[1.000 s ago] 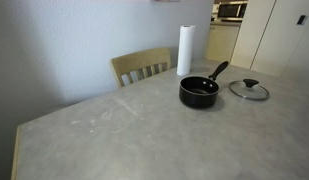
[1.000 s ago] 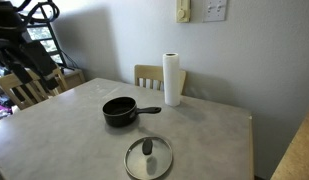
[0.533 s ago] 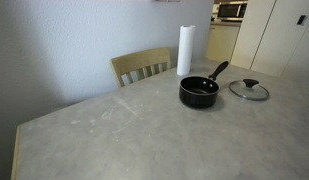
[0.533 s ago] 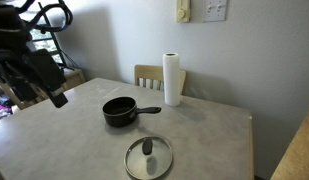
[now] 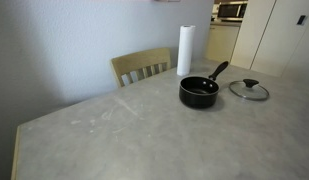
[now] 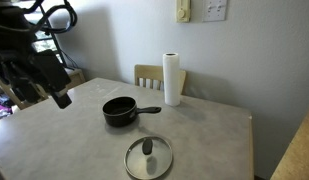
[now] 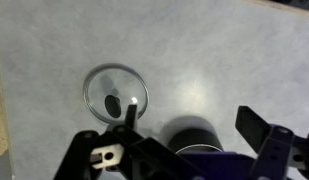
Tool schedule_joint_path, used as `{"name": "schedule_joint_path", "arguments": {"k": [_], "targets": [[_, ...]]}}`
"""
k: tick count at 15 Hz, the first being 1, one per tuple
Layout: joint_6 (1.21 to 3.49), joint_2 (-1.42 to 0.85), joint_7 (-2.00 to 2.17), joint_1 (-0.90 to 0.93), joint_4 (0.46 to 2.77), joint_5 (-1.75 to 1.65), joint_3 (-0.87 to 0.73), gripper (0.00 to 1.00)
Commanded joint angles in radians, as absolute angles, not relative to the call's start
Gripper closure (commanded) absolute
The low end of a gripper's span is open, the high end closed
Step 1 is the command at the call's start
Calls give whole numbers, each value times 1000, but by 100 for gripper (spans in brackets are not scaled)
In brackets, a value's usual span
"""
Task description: Put the lid on the black pot, remove the lid from the black pot, put the lid back on the black pot
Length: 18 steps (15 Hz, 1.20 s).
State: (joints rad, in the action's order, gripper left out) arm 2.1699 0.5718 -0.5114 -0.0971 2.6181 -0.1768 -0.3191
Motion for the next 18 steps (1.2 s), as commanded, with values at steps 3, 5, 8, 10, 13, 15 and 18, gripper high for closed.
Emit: {"name": "schedule_joint_path", "arguments": {"k": [3, 5, 8, 10, 13, 15, 18], "targets": [[2106, 351, -744, -99, 2459, -216, -386, 0], [2119, 277, -865, -99, 2408, -202, -405, 0], [2132, 159, -1045, -108, 2340, -150, -415, 0], [2163, 86, -1092, -127, 2318, -118, -402, 0], [2228, -2, -1070, -154, 2305, -90, -374, 0], [2277, -62, -1041, -176, 2293, -76, -357, 0], [2260, -39, -1033, -198, 2316, -88, -326, 0]]}}
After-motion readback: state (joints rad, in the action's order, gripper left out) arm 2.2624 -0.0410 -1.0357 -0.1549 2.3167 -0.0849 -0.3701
